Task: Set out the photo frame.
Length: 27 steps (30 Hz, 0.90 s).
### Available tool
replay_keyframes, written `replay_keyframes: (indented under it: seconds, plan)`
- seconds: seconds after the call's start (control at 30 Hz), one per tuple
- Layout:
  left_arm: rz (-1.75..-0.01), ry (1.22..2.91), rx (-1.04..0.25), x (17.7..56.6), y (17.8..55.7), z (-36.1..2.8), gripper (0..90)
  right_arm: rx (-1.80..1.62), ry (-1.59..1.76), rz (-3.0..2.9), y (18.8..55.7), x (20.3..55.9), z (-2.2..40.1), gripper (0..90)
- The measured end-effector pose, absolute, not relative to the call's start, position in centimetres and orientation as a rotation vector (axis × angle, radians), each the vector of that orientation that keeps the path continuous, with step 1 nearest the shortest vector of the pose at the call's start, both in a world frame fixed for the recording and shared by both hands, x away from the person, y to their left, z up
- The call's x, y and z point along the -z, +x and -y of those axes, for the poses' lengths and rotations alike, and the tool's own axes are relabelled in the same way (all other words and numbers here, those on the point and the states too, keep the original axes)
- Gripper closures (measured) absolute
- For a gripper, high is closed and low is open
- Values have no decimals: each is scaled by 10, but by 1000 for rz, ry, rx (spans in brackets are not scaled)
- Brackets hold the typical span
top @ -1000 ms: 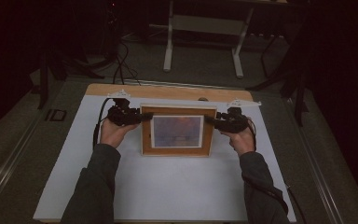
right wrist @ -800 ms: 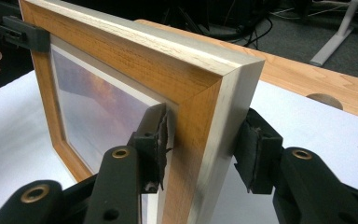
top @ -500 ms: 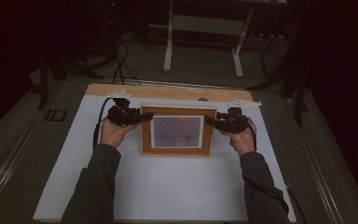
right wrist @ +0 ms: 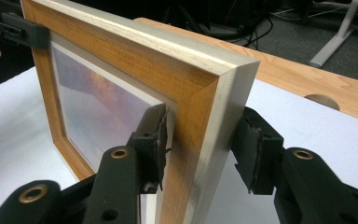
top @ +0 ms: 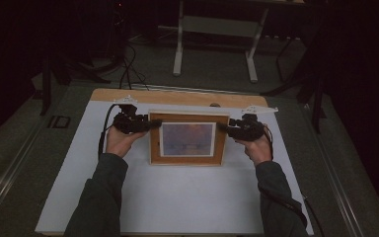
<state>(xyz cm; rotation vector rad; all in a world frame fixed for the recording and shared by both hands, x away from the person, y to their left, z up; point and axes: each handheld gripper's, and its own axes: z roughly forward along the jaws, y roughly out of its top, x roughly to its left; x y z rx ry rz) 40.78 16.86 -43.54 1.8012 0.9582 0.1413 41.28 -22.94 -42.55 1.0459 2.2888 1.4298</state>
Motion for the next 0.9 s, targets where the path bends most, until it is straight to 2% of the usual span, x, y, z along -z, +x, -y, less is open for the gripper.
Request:
replay_keyframes:
  seconds: [0.9]
  plan:
    - [-933, 1782, -194, 422, 384, -187, 526, -1405, 1033, -2338, 402, 420, 242, 547]
